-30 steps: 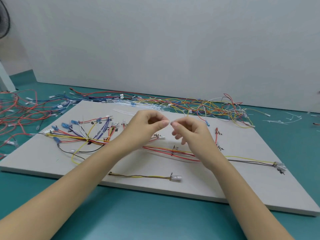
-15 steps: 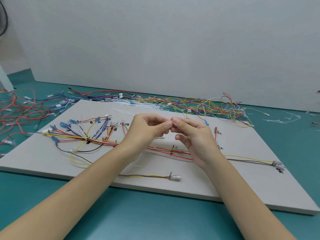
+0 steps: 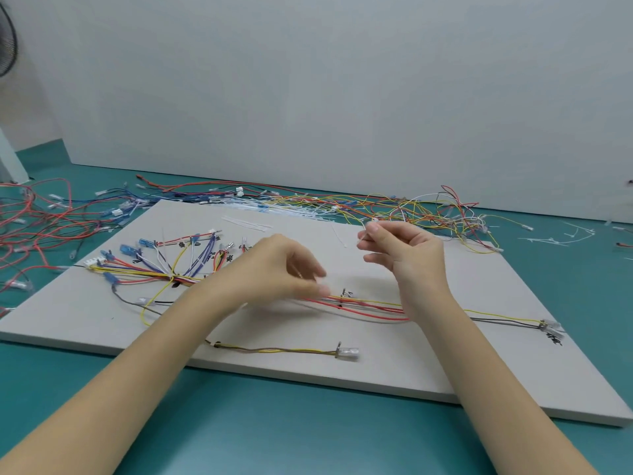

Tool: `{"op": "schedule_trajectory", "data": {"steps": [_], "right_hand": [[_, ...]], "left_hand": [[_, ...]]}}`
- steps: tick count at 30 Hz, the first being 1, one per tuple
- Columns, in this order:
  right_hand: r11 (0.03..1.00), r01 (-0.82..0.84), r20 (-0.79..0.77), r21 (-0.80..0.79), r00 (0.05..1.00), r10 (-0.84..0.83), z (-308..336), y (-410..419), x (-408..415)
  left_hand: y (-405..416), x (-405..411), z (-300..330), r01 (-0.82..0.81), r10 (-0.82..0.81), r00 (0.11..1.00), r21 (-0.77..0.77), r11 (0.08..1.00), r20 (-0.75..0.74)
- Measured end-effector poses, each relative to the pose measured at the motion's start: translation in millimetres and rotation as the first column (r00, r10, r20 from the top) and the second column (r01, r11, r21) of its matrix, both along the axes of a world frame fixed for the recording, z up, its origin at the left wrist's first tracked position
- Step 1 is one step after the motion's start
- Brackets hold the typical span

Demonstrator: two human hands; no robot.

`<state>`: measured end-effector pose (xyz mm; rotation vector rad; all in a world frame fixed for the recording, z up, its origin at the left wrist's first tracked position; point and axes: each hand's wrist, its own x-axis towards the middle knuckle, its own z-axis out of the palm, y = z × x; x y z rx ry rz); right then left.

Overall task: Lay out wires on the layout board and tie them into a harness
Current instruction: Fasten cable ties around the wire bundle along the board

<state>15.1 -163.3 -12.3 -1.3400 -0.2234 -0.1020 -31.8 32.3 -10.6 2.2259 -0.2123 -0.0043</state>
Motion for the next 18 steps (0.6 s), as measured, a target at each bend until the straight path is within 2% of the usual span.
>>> {"op": "schedule_trajectory", "data": {"steps": [2, 4, 7, 13, 16, 18], "right_hand": [[0.998, 0.048, 0.033, -0.047, 0.998, -0.047, 0.7, -3.8, 6.9], [0.990, 0.071, 0.065, -0.119, 0.996, -0.063, -1.2, -3.5, 12.3], [0.975, 0.018, 0.060, -0.222, 0.998, -0.005, -10.0, 3.0, 15.3], [0.883, -0.217, -0.018, -0.415, 0.973, 0.231, -24.3, 10.0, 12.9], [0.846, -0.247, -0.046, -0.472, 0.965, 0.257, -26.5, 11.1, 10.7], [0.849, -0.245, -0.051, -0.469, 0.967, 0.250, -26.2, 11.4, 9.7]], "left_hand": [[7.1, -0.3, -3.3, 0.034, -0.022, 0.998, 0.200, 0.979, -0.063], [5.3, 1.8, -7.3, 0.037, -0.019, 0.997, 0.257, 0.966, -0.071], [1.0, 5.7, -10.4, 0.059, -0.053, 0.998, 0.260, 0.964, -0.031], [2.4, 6.0, -13.3, 0.054, -0.058, 0.998, 0.138, 0.989, 0.020], [-2.2, 2.2, -15.8, 0.015, -0.035, 0.990, 0.144, 0.989, 0.137], [-7.5, -1.5, -16.0, -0.003, -0.059, 0.965, 0.237, 0.972, 0.254]]}}
